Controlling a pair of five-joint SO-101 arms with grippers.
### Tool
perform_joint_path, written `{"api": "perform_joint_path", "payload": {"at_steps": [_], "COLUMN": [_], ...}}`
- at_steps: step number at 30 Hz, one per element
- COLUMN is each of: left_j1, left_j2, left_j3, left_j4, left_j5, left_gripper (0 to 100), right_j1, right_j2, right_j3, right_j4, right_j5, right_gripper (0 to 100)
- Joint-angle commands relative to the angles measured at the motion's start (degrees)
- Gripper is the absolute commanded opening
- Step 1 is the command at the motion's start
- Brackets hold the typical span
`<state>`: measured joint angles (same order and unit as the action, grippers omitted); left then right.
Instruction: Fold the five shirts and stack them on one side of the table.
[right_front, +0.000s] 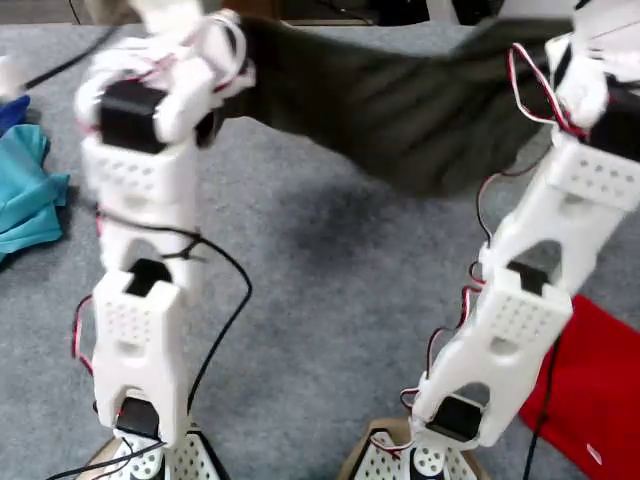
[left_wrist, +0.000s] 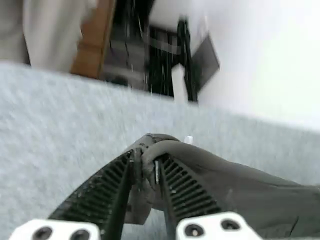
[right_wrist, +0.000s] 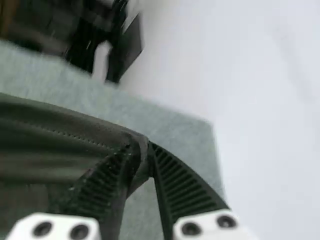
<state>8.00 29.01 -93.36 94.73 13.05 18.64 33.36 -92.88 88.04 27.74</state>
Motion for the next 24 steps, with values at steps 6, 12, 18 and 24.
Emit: {"api": "perform_joint_path", "payload": {"at_steps": [6,12,18,24], "left_j1": [-6.42,-11.96,-15.3,-15.65], "left_j2": [-18.51,-25.1,-33.27,-44.18], "left_j3": [-1.93,1.76,10.73,26.9], "left_j4": [4.57,6.15,6.15,6.15], "left_j5": [-0.44,-0.44,-3.43,-8.44], "left_gripper": [2,2,2,2], "right_j1": [-0.22,-0.22,-0.13,2.77], "right_j2": [-23.08,-33.89,-40.57,-45.23], "right_j3": [-2.68,-1.98,-1.98,-1.98], "right_j4": [-0.18,-0.18,0.0,-0.26], "right_j5": [-6.07,-6.15,-5.8,-5.8], "right_gripper": [0.4,0.4,0.4,0.4]}}
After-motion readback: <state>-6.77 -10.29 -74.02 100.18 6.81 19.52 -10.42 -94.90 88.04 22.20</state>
